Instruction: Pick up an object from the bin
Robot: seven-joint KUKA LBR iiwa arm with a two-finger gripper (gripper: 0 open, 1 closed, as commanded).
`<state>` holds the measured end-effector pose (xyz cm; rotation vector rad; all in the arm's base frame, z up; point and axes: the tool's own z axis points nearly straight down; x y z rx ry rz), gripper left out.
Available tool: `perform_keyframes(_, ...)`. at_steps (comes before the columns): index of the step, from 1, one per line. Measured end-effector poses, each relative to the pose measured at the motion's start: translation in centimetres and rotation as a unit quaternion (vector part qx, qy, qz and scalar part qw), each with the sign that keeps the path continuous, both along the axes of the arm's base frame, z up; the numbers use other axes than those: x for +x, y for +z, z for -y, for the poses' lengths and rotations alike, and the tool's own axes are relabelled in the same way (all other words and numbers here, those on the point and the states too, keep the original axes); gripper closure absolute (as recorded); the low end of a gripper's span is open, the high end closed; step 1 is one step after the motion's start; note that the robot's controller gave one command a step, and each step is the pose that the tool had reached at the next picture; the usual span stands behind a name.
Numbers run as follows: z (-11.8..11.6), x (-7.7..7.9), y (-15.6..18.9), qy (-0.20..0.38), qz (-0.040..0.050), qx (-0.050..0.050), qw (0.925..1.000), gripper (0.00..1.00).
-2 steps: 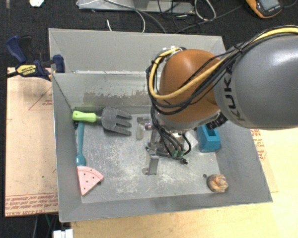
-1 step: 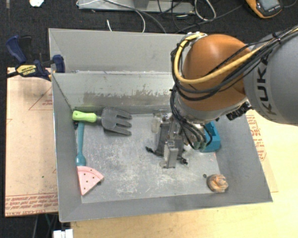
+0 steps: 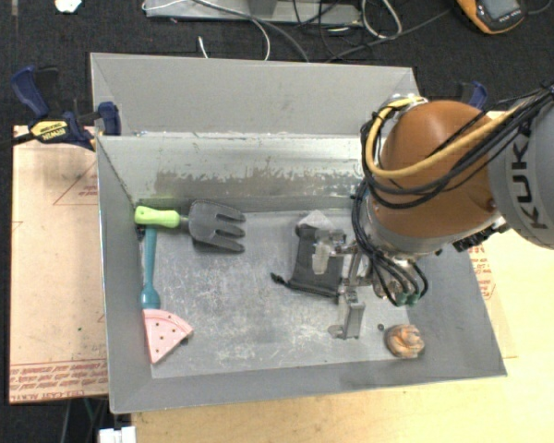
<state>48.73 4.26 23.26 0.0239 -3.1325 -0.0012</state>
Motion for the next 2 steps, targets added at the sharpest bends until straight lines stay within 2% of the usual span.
perform_keyframes(1,2.9,5.6,-3.6,0.047,0.0079,0.001,0.9989,0.00)
perform_keyframes(2,0.8,10.6,-2.3,0.059,0.0090,0.003,0.9982,0.00)
